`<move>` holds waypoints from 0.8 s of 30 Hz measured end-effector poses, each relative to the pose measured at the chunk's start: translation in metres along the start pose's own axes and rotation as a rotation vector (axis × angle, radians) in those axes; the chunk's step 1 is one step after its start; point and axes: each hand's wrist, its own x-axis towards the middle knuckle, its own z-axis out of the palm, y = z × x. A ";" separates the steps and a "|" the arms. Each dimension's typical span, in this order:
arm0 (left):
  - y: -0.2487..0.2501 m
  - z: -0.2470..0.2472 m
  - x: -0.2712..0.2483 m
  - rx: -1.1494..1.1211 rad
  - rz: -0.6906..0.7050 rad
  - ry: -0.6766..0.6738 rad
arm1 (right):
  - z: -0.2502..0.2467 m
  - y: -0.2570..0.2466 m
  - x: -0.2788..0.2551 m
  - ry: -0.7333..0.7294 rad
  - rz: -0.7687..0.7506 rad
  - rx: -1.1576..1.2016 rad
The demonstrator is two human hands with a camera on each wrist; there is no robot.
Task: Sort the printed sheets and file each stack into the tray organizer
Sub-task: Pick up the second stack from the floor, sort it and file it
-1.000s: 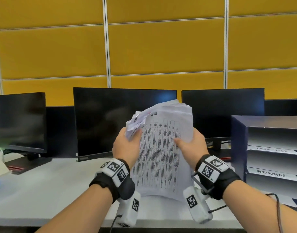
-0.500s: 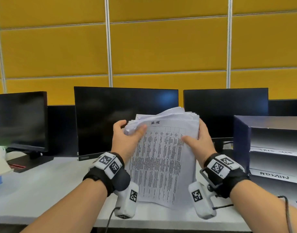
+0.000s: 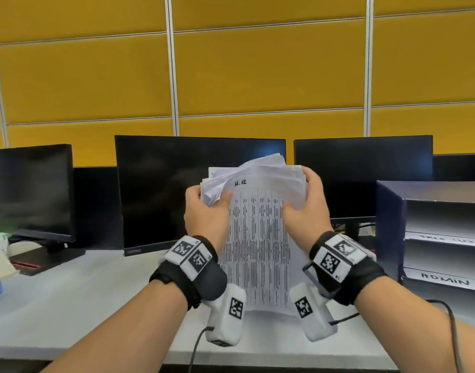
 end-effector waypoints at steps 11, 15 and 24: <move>0.000 -0.006 0.000 0.028 0.000 -0.273 | -0.019 0.009 0.010 -0.056 0.002 -0.069; -0.004 -0.010 0.004 0.118 0.077 -0.292 | -0.020 -0.002 0.016 -0.211 -0.119 -0.575; 0.001 -0.021 0.011 0.146 0.145 -0.370 | -0.023 -0.022 0.031 -0.143 -0.100 -0.735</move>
